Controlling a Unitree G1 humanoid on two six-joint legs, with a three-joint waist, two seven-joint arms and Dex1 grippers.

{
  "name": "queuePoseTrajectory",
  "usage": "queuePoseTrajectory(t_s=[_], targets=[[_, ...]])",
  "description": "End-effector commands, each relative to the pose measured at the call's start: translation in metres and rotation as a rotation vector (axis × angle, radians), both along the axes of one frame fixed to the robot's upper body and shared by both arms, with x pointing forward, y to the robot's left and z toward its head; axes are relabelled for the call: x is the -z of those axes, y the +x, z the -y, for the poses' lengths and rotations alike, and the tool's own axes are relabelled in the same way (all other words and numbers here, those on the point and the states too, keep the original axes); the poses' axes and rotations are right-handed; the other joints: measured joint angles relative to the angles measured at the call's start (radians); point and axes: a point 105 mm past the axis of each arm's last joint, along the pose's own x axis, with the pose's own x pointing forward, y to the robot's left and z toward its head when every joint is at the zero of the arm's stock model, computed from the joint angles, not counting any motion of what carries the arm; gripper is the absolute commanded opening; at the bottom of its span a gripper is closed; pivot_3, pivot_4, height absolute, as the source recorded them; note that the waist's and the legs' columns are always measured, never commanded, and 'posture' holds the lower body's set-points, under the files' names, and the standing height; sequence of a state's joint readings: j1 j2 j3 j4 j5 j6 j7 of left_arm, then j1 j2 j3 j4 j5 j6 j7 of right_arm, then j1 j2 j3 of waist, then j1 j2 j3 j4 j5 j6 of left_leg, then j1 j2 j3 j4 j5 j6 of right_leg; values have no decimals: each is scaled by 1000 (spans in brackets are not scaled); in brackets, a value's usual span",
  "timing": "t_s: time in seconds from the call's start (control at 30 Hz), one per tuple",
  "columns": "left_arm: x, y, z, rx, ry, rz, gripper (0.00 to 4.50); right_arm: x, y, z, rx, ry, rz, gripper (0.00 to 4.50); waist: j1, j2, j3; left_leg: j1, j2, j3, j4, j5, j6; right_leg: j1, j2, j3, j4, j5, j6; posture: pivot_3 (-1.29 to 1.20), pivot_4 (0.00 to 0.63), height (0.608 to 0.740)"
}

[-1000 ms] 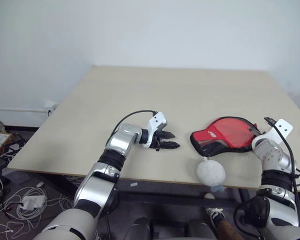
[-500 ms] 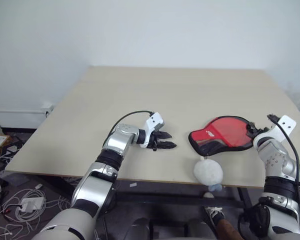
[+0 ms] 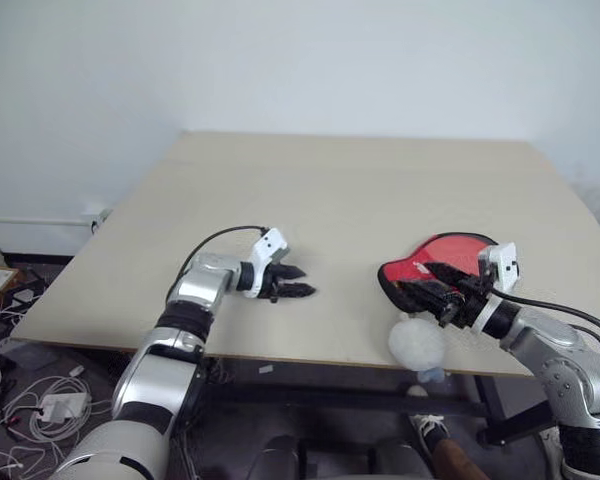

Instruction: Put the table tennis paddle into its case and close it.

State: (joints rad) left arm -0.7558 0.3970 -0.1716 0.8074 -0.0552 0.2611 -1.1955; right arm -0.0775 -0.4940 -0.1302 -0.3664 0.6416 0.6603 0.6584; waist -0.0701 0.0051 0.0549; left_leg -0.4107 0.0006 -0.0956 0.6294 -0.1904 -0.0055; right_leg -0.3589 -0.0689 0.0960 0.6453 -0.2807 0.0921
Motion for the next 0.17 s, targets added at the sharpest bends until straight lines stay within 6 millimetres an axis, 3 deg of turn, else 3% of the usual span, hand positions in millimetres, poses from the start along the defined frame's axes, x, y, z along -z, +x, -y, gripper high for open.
queuePoseTrajectory(t_s=[0.03,0.17], targets=[[-8,3,-6,-18,10,52,2792,-7,1,-8,-27,-9,38,4443,0,-1,0,0,0,0,0,0,0,0,0,0,0,0,0,0,0,740],[-3,-3,-8,-13,15,41,2792,-8,5,-16,-30,1,42,4443,1,-1,0,0,0,0,0,0,0,0,0,0,0,0,0,0,0,740]])
